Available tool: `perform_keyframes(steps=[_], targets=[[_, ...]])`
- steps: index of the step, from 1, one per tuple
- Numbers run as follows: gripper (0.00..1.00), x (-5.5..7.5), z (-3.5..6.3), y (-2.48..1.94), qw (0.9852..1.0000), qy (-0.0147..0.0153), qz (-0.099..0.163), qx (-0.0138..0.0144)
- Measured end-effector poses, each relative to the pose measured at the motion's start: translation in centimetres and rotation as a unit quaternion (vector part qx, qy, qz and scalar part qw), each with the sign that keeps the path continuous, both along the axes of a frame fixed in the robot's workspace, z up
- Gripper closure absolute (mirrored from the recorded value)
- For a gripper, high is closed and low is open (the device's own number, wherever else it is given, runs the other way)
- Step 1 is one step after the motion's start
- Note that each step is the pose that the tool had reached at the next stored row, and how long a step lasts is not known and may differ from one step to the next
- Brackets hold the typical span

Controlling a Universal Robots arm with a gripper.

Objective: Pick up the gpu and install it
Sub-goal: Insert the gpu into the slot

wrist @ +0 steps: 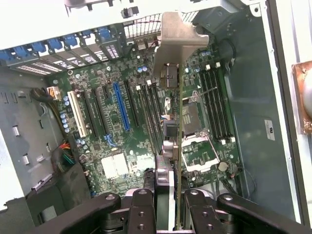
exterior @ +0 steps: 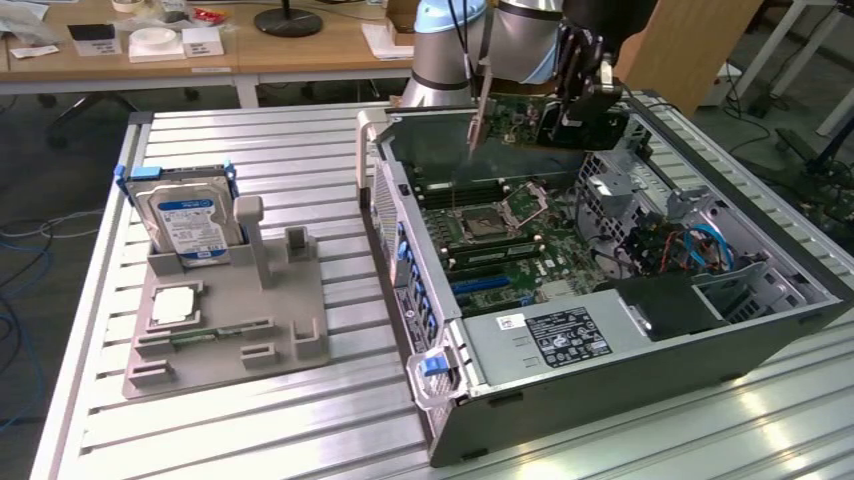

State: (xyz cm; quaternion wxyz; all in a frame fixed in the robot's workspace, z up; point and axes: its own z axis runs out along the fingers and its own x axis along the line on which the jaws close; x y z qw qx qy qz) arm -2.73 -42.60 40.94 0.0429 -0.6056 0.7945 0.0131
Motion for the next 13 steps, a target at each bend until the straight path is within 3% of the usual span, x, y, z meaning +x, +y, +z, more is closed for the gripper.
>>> perform_keyframes(steps=[3,6,13], targets=[[0.72,0.00,-0.01,0.00,1.0000,0.0001,0.002,0.0000],[0.72,0.00,-0.07,0.00,0.9998,0.0014,0.021,0.0000],[0.72,0.00,-0.31,0.00,0.9978,0.0052,0.066,0.0001]])
